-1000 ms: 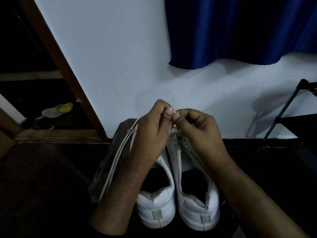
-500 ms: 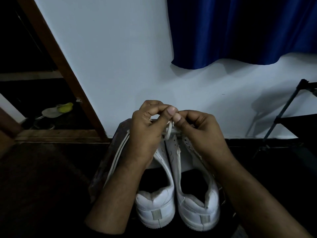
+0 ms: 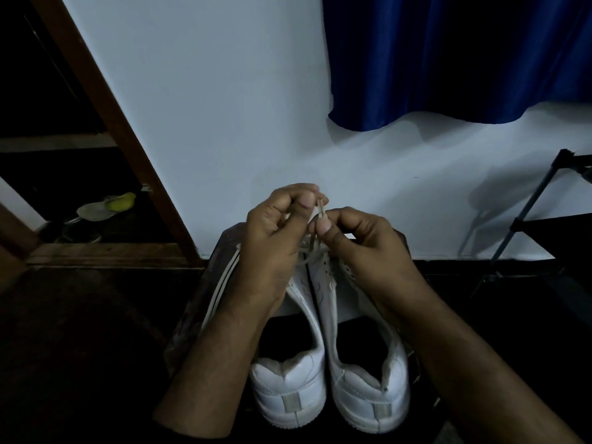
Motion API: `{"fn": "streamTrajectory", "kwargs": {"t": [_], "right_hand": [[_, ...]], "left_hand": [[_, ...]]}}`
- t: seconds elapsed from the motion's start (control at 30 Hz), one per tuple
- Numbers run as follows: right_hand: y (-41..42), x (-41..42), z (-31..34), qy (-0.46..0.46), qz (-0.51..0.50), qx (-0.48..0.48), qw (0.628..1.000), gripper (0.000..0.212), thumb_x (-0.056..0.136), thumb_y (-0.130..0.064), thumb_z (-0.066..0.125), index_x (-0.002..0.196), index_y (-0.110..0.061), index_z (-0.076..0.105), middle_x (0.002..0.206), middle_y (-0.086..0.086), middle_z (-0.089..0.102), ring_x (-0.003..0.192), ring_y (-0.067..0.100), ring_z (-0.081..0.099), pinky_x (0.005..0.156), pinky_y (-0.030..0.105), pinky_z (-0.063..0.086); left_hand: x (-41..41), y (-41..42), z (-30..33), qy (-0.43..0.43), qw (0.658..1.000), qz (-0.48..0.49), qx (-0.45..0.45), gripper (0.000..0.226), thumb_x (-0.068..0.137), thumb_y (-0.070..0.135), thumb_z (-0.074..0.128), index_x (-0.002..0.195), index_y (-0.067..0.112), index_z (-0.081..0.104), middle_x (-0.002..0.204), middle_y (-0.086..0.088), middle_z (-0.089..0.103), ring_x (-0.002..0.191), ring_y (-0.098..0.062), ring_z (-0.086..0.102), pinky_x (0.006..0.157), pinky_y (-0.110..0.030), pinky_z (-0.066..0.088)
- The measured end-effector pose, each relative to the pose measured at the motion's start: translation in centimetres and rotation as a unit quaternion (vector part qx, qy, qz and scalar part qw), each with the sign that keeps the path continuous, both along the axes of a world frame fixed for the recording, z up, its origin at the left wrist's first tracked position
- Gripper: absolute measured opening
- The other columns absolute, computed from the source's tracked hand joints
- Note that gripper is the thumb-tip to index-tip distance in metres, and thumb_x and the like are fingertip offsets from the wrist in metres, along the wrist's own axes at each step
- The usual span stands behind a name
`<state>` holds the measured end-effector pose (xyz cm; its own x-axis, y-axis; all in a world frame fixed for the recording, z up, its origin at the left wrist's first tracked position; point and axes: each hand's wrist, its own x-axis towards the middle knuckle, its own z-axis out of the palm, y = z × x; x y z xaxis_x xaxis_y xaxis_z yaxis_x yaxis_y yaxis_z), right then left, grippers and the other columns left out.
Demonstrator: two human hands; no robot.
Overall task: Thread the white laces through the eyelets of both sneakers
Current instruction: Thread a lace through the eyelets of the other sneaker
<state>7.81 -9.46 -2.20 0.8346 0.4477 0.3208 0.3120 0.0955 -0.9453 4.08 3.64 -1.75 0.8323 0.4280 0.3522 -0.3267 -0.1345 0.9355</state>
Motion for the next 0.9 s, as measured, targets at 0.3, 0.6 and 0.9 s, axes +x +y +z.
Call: {"fn": "streamTrajectory", "kwargs": {"t": [0.3, 0.6, 0.9], "right_hand": [[-0.6, 0.9, 0.6, -0.041, -0.079, 0.029, 0.996, 0.012, 0.095, -0.028, 0.068, 0.095, -0.023, 0.079, 0.105, 0.003, 0.061, 0.095, 0.020, 0.067, 0.073, 0.040, 0.055], [-4.0, 2.5, 3.2, 0.200, 0.045, 0.362, 0.909, 0.016, 0.104, -0.020, 0.047, 0.093, -0.023, 0.059, 0.070, -0.009, 0.053, 0.052, 0.001, 0.046, 0.059, 0.019, 0.050], [-1.7, 3.3, -0.9, -0.250, -0.092, -0.310, 0.913, 0.016, 0.098, -0.023, 0.052, 0.096, -0.030, 0.067, 0.083, -0.011, 0.069, 0.080, 0.010, 0.065, 0.072, 0.036, 0.055]], "left_hand": [[-1.1, -0.5, -0.1, 0.079, 0.982, -0.154, 0.078, 0.037, 0.104, 0.039, 0.050, 0.119, 0.009, 0.067, 0.106, -0.006, 0.076, 0.100, -0.011, 0.069, 0.091, -0.022, 0.053], [-2.0, 0.3, 1.2, 0.110, 0.956, -0.034, 0.270, 0.037, 0.109, 0.022, 0.047, 0.085, -0.002, 0.064, 0.068, 0.003, 0.064, 0.057, 0.006, 0.052, 0.061, -0.007, 0.038], [-1.8, -1.0, 1.5, 0.139, 0.963, 0.005, 0.231, 0.034, 0.110, 0.022, 0.043, 0.096, -0.001, 0.064, 0.079, 0.006, 0.061, 0.065, 0.018, 0.051, 0.064, -0.002, 0.038]]}}
